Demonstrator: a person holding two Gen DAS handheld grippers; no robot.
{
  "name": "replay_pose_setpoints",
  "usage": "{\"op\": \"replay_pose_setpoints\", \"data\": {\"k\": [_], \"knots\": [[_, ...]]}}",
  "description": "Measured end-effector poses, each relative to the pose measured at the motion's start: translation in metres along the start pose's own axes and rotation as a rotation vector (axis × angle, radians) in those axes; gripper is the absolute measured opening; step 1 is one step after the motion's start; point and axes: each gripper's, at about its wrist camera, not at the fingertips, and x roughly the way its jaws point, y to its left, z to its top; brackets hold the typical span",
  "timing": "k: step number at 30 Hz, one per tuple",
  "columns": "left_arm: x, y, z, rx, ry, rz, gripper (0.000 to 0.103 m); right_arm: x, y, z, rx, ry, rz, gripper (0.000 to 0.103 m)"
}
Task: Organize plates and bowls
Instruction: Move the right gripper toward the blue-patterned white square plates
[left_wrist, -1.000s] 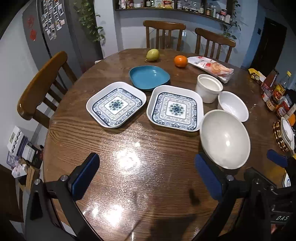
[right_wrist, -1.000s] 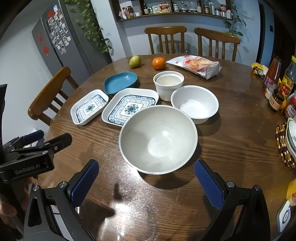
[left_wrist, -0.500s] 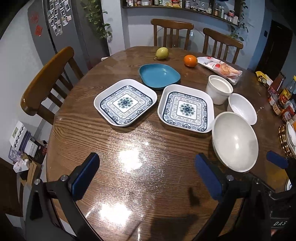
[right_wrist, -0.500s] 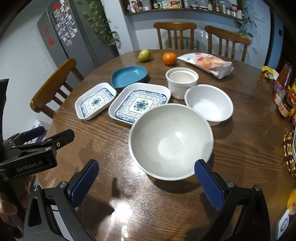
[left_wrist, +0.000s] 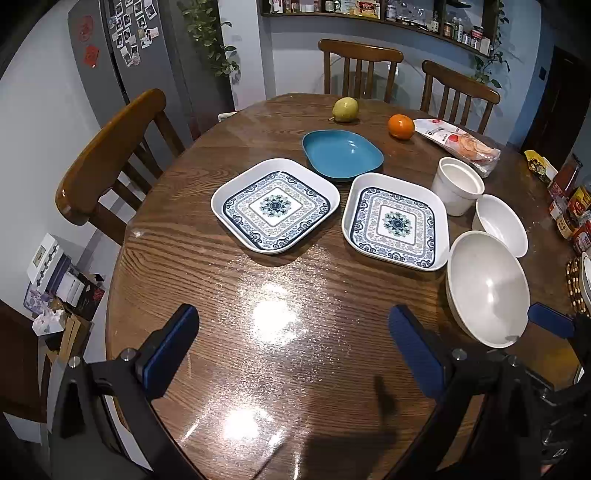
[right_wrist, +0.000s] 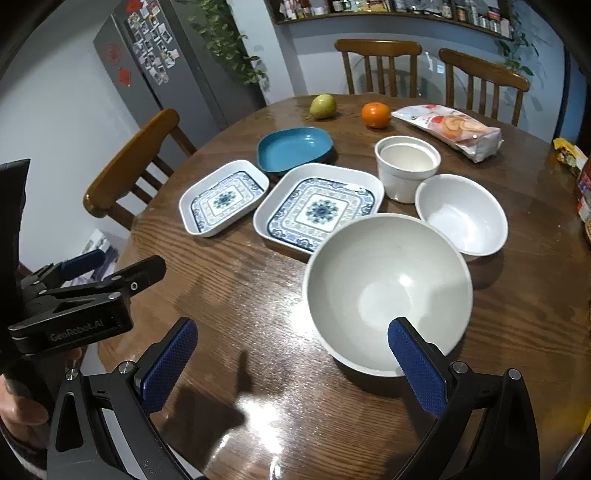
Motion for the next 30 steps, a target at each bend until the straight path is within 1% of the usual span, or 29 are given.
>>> {"op": "replay_pose_setpoints", "data": {"k": [4, 17, 30], "knots": [[0.001, 0.002, 0.001, -0.001, 0.002, 0.007, 0.102, 0.002, 0.004, 0.003, -0.01, 0.006, 0.021, 0.103], [0.003, 0.012, 0.0, -0.016, 0.014, 0.033, 0.102, 0.005, 0.016, 0.012, -0.044, 0.008, 0.052, 0.103], [0.006, 0.012, 0.002, -0.015, 0.015, 0.03, 0.102, 0.006, 0.02, 0.015, -0.056, 0.006, 0.049, 0.103]]}}
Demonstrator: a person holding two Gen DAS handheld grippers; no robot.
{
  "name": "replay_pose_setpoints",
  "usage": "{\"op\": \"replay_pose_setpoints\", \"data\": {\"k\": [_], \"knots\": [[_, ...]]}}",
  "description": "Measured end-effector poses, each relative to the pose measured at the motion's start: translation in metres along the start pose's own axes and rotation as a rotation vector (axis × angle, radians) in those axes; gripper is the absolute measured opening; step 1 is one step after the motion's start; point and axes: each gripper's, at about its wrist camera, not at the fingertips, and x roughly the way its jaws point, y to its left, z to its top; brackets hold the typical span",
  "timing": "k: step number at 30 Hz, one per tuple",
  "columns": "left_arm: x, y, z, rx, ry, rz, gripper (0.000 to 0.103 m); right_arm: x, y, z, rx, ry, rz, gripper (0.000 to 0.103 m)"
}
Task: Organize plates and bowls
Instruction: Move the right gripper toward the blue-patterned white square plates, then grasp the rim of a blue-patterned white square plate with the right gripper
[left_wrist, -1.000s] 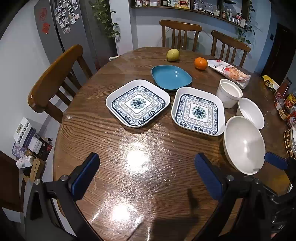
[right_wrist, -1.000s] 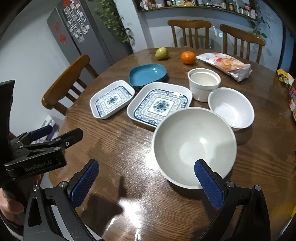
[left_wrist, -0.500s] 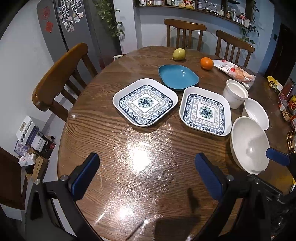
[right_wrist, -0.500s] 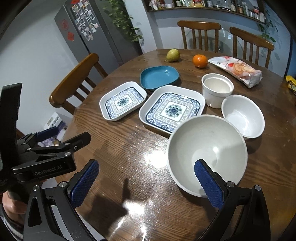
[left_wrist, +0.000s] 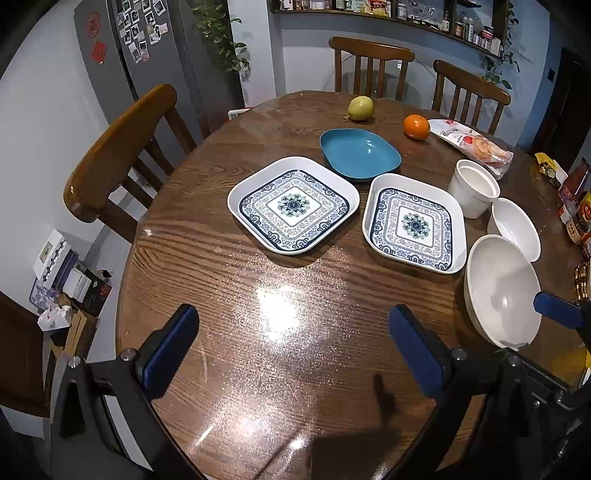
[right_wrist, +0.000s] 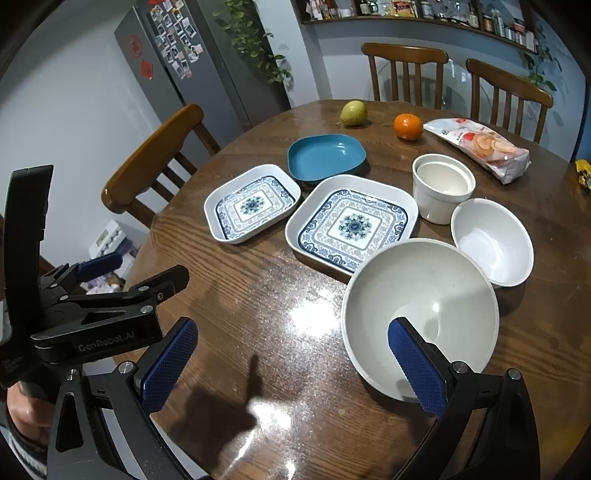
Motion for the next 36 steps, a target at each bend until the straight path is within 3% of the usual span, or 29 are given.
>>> {"op": "replay_pose_setpoints", "data": {"k": [24, 36], "knots": [[0.006, 0.018, 0.007, -0.017, 0.002, -0.031, 0.102, 0.002, 0.02, 0.012, -0.039, -0.014, -0.006, 0.103], [0.031, 0.042, 0.03, -0.098, 0.037, -0.061, 0.102, 0.016, 0.04, 0.058, -0.115, -0.056, -0.05, 0.103]]}}
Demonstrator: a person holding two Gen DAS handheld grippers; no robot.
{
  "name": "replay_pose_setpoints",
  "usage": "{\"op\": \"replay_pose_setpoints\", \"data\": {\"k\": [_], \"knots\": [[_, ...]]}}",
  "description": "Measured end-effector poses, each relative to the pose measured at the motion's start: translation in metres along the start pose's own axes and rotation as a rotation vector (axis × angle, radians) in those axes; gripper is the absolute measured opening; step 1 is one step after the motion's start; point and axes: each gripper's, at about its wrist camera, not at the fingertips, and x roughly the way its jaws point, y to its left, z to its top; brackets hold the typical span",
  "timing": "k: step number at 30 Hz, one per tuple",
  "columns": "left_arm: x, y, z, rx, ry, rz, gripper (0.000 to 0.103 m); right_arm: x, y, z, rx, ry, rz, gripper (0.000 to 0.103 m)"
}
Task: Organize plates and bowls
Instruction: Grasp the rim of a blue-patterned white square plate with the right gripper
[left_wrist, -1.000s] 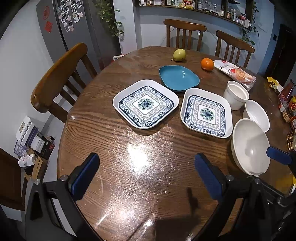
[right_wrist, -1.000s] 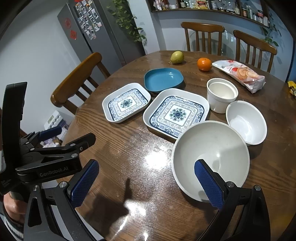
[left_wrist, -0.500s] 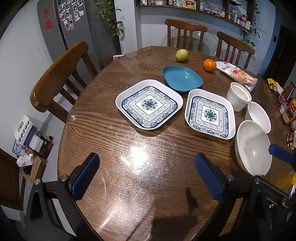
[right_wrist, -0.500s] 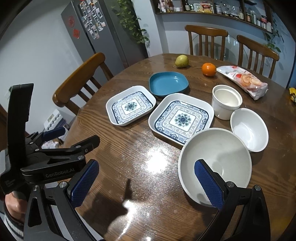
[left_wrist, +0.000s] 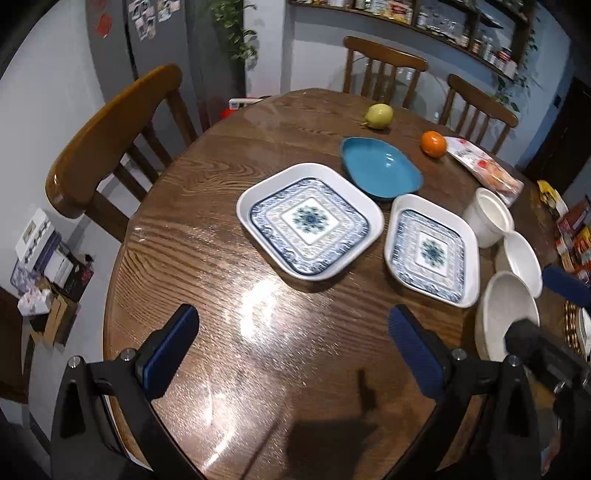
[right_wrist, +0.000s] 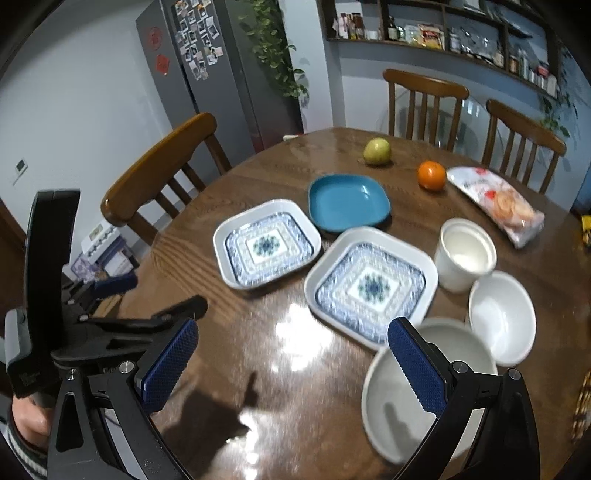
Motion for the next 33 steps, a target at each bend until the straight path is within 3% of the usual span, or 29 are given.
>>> {"op": "replay_pose_setpoints", "data": {"k": [4, 9, 14, 19, 23, 25, 33], "knots": [[0.019, 0.014, 0.012, -0.038, 0.037, 0.027, 0.102, 0.022, 0.004, 0.023, -0.026, 0.008, -0.01, 0.103], [0.041, 0.028, 0.023, -0.09, 0.086, 0.008, 0.102, 0.072, 0.005, 0.054, -0.049, 0.101, 0.033, 0.103], [0.066, 0.037, 0.034, -0.133, 0.136, 0.018, 0.1, 0.122, -0.002, 0.075, -0.034, 0.204, 0.045, 0.092], [0.086, 0.037, 0.046, -0.134, 0.156, 0.023, 0.091, 0.159, -0.016, 0.083, -0.001, 0.275, 0.028, 0.081], [0.099, 0.036, 0.05, -0.133, 0.177, 0.013, 0.079, 0.179, -0.028, 0.087, 0.051, 0.31, 0.073, 0.076], [0.105, 0.037, 0.052, -0.137, 0.185, 0.008, 0.074, 0.187, -0.031, 0.087, 0.073, 0.326, 0.092, 0.066], [0.118, 0.036, 0.053, -0.149, 0.212, -0.028, 0.052, 0.216, -0.031, 0.084, 0.067, 0.4, 0.118, 0.046]]}}
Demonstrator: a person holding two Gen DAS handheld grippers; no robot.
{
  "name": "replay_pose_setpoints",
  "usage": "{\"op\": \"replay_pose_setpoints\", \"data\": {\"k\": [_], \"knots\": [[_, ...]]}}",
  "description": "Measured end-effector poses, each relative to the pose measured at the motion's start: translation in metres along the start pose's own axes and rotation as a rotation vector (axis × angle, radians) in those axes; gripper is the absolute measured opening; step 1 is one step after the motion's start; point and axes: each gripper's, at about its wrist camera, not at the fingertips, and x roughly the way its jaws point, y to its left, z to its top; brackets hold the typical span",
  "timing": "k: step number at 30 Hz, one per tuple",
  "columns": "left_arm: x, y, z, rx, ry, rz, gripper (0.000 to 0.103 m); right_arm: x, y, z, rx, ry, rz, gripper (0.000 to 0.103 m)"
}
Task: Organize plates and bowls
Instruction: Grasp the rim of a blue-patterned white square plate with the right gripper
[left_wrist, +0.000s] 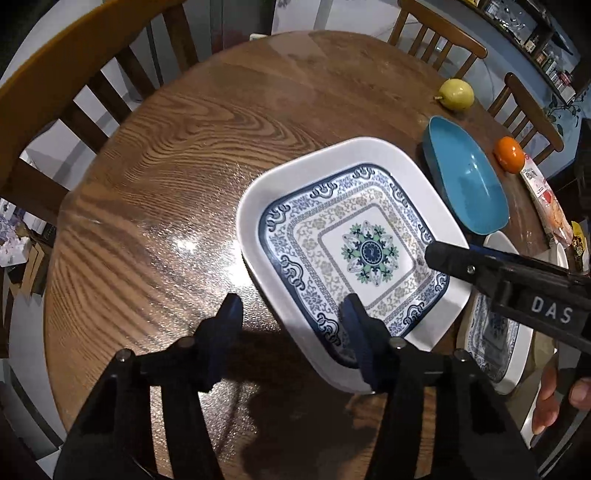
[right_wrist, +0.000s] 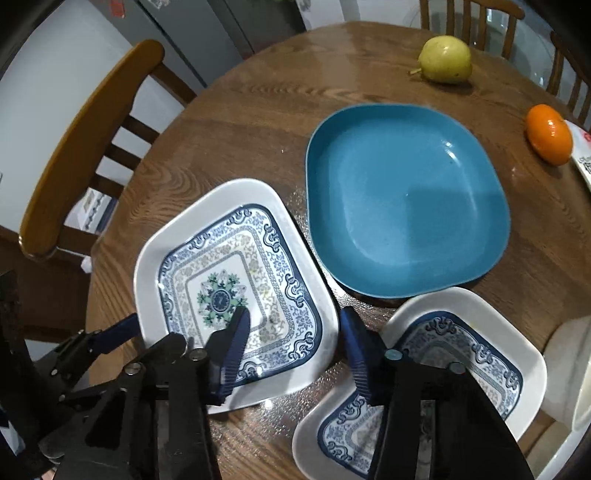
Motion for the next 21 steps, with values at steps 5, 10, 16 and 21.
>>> {"op": "replay_pose_setpoints", "data": {"k": [5, 10, 16, 21], "knots": [[0.0, -0.002, 0.001, 0.017, -0.015, 0.017, 0.035, 0.003, 0.0, 0.004, -0.034, 0.005, -0.028, 0.036], [0.002, 0.001, 0.003, 0.008, -0.027, 0.03, 0.03, 0.003, -0.004, 0.003, -0.033, 0.003, -0.073, 0.009], [-0.006, 0.001, -0.001, 0.041, -0.038, 0.068, 0.024, -0.009, -0.005, -0.013, -0.007, -0.024, -0.06, 0.008], [-0.025, 0.006, -0.014, 0.052, -0.059, 0.094, 0.024, -0.025, 0.005, -0.029, -0.005, -0.047, -0.022, 0.008]]}}
